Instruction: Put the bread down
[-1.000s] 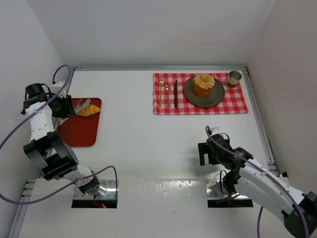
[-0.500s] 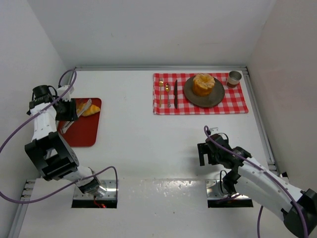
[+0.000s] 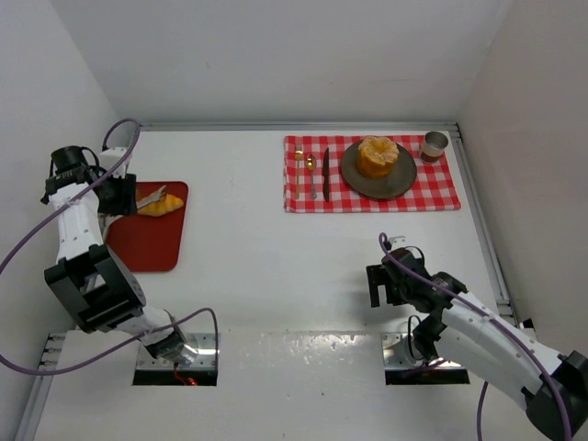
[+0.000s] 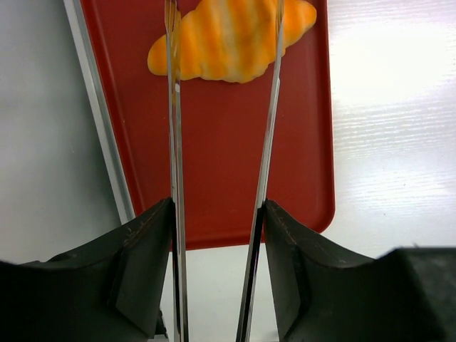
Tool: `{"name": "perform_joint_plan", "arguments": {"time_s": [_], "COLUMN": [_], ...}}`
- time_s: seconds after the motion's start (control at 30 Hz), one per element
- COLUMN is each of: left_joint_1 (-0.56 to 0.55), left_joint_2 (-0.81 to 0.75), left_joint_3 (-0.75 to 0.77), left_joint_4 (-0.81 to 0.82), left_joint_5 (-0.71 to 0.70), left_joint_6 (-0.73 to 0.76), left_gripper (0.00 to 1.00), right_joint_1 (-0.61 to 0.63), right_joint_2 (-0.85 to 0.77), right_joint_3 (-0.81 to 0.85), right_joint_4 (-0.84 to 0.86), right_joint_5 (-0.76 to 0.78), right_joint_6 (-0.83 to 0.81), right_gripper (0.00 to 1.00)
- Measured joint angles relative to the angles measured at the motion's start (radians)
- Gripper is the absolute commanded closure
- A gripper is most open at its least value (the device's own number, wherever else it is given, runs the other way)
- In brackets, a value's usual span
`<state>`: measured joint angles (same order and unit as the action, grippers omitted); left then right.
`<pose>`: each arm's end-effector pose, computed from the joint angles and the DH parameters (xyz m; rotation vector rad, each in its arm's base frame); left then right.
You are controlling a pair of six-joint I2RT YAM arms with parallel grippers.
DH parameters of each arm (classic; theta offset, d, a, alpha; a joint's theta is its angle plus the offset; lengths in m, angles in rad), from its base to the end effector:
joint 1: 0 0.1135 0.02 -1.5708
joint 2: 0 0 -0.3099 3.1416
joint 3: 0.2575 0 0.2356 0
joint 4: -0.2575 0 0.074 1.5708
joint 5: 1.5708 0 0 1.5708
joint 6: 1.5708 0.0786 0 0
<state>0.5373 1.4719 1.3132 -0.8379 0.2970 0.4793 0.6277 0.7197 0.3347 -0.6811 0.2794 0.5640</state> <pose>0.2737 0.1363 0.3199 0.0379 2.5029 0.0325 0.0880 0.0370 0.1569 0.0113 2.5723 0.0728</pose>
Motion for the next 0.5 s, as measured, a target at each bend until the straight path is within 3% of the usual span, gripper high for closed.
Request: {"name": "perform_joint_plan", "arguments": {"time_s": [0.2,0.27,0.4,0.5], "left_joint_1": [-0.003,-0.009,-0.015,-0.015], "left_joint_2": [0.043,0.056,0.077,0.085], "left_joint_3": [0.008,0.006,-0.011,-0.015], "left_joint_4": [-0.003,-0.006,-0.009,-0.016], "left_joint_5": [-0.005,-0.015,-0.038,-0.05], "left_joint_6": [-0.002,-0.003,-0.013,-0.017], "left_gripper": [0.44,0.5,0.63,0.84], "right_joint_1": [0.0,0.0,0.0,0.0], "right_joint_2": [-0.006,-0.006,-0.008,-0.008], "right_joint_3": [0.0,0.0,0.0,0.0], "right_joint_4": [0.0,0.0,0.0,0.0], "right_joint_5": [0.0,0.0,0.0,0.001], "right_joint_6": [0.0,0.0,0.0,0.0], "right_gripper": [0.01,0.01,0.01,0.01]}}
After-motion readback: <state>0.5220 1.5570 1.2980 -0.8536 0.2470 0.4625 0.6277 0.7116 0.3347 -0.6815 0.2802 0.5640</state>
